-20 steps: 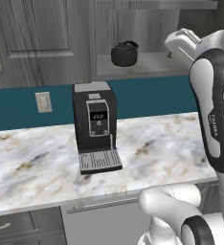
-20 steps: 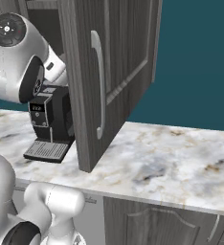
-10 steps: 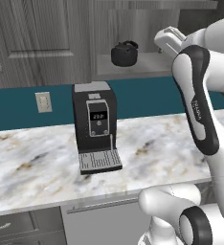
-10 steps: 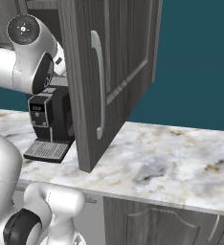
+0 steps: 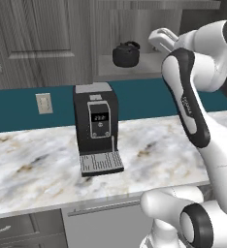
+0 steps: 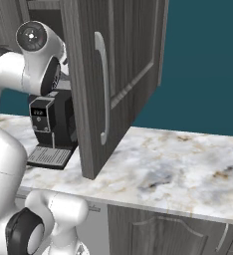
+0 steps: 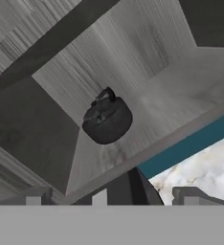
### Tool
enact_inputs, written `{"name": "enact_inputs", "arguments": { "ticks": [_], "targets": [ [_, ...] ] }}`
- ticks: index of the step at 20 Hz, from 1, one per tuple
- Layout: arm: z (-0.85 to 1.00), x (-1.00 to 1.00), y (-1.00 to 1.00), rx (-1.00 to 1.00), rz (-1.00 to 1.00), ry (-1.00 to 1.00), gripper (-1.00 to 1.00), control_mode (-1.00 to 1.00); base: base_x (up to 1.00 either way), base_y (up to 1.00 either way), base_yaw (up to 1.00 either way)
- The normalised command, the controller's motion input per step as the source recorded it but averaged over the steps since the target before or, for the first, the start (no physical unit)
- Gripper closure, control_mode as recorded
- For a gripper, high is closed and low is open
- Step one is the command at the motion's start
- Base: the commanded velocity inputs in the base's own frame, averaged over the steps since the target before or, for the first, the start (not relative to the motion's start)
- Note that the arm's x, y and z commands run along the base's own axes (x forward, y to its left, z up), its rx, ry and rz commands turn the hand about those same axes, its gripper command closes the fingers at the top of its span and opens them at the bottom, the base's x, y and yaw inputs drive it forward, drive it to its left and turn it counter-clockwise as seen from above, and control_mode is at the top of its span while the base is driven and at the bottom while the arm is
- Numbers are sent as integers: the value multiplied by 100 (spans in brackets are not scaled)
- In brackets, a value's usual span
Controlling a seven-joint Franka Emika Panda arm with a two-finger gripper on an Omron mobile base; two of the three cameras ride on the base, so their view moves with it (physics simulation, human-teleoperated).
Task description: Open the cabinet, pick the kettle from the cabinet, and place it in the sink.
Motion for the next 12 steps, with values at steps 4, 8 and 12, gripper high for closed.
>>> {"name": "enact_inputs", "arguments": {
  "ticks": [4, 8, 12],
  "targets": [
    [0, 41, 0, -1, 0, 0, -100, -100, 0, 0, 0],
    [1, 40, 0, 0, 2, 1, -100, -100, 0, 0, 0],
    [3, 37, -2, 0, 5, 3, -100, -100, 0, 0, 0]
  ]
}}
